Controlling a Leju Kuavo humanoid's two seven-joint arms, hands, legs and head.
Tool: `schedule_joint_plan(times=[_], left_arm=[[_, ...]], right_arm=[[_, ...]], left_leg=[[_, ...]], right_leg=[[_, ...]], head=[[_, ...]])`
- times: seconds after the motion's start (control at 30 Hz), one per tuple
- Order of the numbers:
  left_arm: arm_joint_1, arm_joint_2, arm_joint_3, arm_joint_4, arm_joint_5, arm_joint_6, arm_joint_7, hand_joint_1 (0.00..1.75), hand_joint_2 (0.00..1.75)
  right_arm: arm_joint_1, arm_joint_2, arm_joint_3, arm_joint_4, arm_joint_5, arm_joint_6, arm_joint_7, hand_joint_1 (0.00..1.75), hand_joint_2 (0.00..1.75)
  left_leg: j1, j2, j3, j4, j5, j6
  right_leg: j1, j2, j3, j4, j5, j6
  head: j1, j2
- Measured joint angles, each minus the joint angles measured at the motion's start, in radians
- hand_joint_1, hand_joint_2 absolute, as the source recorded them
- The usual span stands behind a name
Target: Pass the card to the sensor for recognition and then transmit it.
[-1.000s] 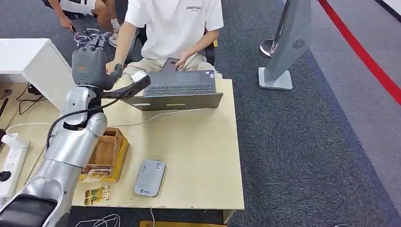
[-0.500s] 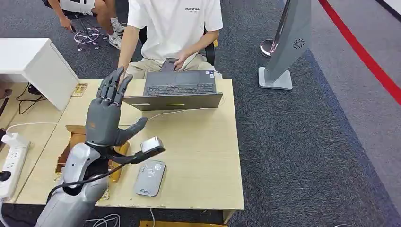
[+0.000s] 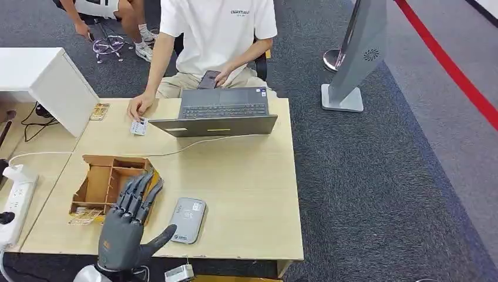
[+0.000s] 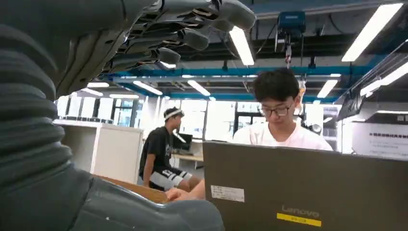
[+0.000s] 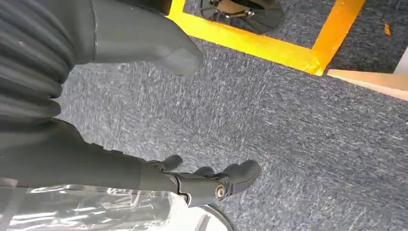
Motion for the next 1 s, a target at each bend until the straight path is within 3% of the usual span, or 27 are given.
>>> schedule_joint_plan(times=[0.13,0.47,0.7,0.9,1.0], left_arm=[[0.034,0.026,0.0,0.034,-0.013,0.051,0.0,0.0,1.75],[0.072,0.036,0.061,0.137,-0.057,0.057,-0.015,0.0,1.75],[0.099,-0.014,0.198,0.187,-0.092,0.058,-0.109,0.0,1.75],[0.098,-0.089,0.379,0.254,-0.111,0.058,-0.229,0.0,1.75],[0.097,-0.122,0.455,0.274,-0.114,0.058,-0.253,0.0,1.75]], right_arm=[[-0.006,0.0,0.006,0.0,0.01,0.002,0.004,0.0,1.75],[-0.011,0.0,0.025,0.0,0.011,0.006,0.006,0.0,1.75],[-0.012,0.0,0.038,0.0,0.015,0.009,0.008,0.0,1.75],[-0.011,0.0,0.051,0.0,0.017,0.009,0.01,0.0,1.75],[-0.011,0.0,0.053,0.0,0.017,0.009,0.009,0.0,1.75]], left_leg=[[0.0,0.0,0.0,0.0,0.0,0.0],[0.0,-0.002,0.0,0.0,0.0,0.0],[0.0,-0.003,-0.001,0.0,0.0,0.0],[0.0,-0.002,0.0,0.0,0.0,0.0],[0.0,-0.002,0.0,0.0,0.0,0.0]], right_leg=[[0.0,0.0,0.0,0.0,0.0,0.0],[0.0,-0.002,0.0,0.0,0.0,0.0],[0.0,-0.003,0.001,0.0,0.0,0.0],[0.0,-0.003,0.001,0.0,0.0,0.0],[0.0,-0.003,0.001,0.0,0.0,0.0]], head=[[-0.001,0.0],[-0.001,0.0],[-0.001,0.0],[-0.001,0.0],[-0.001,0.0]])
